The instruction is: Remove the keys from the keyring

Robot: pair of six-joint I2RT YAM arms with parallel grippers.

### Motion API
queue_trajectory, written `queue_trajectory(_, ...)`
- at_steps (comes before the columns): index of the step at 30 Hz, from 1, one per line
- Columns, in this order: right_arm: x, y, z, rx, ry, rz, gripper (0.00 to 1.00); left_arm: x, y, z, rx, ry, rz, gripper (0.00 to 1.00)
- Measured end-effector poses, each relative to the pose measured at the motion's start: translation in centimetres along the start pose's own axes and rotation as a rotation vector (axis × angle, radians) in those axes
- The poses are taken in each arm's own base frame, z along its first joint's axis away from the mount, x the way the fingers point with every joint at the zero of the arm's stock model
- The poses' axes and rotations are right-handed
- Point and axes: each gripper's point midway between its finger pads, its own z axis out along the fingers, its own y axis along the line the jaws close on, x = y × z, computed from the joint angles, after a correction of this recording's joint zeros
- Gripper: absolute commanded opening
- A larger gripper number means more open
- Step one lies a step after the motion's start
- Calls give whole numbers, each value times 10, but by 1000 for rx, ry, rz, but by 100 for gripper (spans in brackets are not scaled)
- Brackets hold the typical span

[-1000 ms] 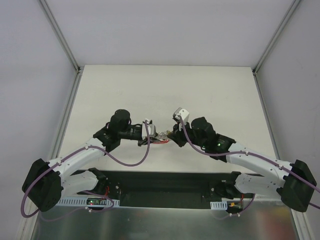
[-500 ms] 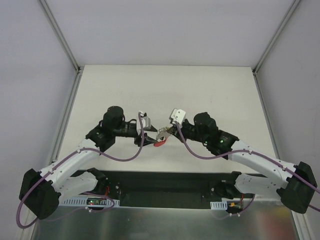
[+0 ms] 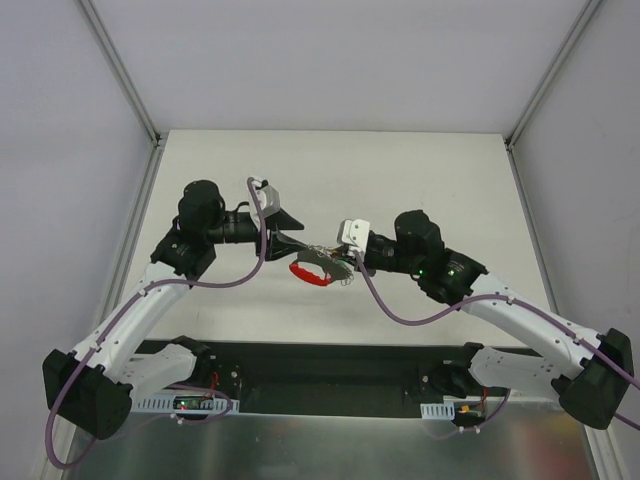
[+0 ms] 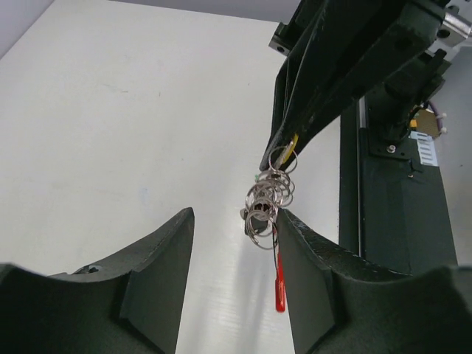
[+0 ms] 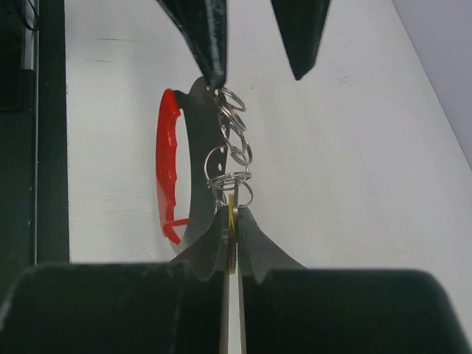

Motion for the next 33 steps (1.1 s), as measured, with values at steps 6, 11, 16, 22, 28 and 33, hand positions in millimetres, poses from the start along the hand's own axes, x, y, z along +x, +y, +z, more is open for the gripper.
queue_trajectory(6,-2,6,-2,-44,1,-39,1,-15,1,11,88,-7,-52,47)
queue_trajectory(11,3,7,-3,-57,16,-59,1,-14,0,12,101,-3,-74,48)
queue_trajectory(16,6,8,-4,-66,29,-71,1,-19,-1,12,114,-7,-76,47)
queue_trajectory(22,7,7,-6,-65,33,-79,1,-16,-4,15,155,-1,-104,45)
queue_trajectory(28,-1,10,-10,-82,-1,-97,1,5,-19,22,194,29,-133,40)
queue_trajectory(33,-7,12,-10,-94,-27,-106,1,8,-33,32,231,43,-123,38)
